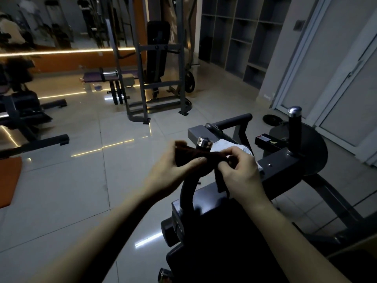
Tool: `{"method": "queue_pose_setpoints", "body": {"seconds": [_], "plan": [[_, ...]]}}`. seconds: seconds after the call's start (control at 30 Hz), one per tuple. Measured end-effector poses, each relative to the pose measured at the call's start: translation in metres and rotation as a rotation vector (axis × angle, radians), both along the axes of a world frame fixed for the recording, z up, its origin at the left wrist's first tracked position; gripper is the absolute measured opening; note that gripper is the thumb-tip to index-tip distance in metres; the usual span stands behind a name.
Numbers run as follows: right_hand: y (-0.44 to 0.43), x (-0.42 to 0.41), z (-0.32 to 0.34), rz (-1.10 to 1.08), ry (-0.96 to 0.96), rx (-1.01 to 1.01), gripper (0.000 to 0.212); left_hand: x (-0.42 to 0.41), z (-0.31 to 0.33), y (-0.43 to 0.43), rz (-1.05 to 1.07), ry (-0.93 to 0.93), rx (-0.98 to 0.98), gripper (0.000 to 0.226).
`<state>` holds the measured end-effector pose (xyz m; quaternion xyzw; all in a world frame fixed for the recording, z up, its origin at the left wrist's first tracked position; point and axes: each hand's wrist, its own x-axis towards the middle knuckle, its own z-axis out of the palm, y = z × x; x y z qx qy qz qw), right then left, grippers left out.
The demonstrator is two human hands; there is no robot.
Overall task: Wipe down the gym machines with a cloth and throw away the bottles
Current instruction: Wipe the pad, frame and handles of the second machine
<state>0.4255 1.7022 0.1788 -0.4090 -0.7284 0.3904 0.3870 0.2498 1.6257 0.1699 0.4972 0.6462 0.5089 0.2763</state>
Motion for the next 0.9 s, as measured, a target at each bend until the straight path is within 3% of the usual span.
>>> {"method": "queue_pose_setpoints", "body": {"seconds": [0.07,0.13,0.23,0.3,0.4,0.5,0.57,0.63,0.7,0.77,0.83,0.9], "plan": [[-0.005,-0.016,-0.005,0.049,0.220,-0.238,0.018,0.023,-0.007,0.015,-0.026,-0.246,0.000,0.062],[-0.009,-0.030,-0.016,0.056,0.304,-0.294,0.026,0.038,-0.015,0.024,0.047,-0.154,0.071,0.056],[-0.017,-0.035,-0.027,-0.005,0.152,-0.004,0.021,0.035,-0.026,0.023,0.137,0.191,0.162,0.050],[-0.019,-0.031,-0.033,-0.037,0.049,0.154,0.022,0.034,-0.028,0.018,0.129,0.244,0.166,0.038],[-0.025,-0.019,-0.050,0.073,-0.061,0.134,0.039,0.035,-0.038,0.008,0.146,0.338,0.122,0.028],[-0.033,-0.010,-0.066,0.185,-0.212,0.062,0.053,0.026,-0.058,-0.013,0.148,0.487,0.033,0.042],[-0.027,-0.005,-0.063,0.202,-0.336,0.102,0.052,0.020,-0.063,-0.022,0.113,0.571,-0.075,0.045],[-0.019,-0.002,-0.049,0.172,-0.333,0.138,0.042,0.015,-0.055,-0.022,0.092,0.661,-0.108,0.044],[-0.012,-0.002,-0.030,0.072,-0.223,0.206,0.027,0.015,-0.036,-0.016,0.146,0.636,0.006,0.048],[-0.008,-0.008,-0.013,-0.022,-0.059,0.199,0.013,0.025,-0.014,-0.003,0.250,0.487,0.164,0.050],[-0.008,-0.020,-0.005,-0.034,0.121,0.077,0.011,0.036,-0.006,0.013,0.290,0.332,0.257,0.047],[-0.008,-0.029,-0.013,-0.061,0.151,0.032,0.015,0.045,-0.009,0.023,0.283,0.255,0.259,0.049]]}}
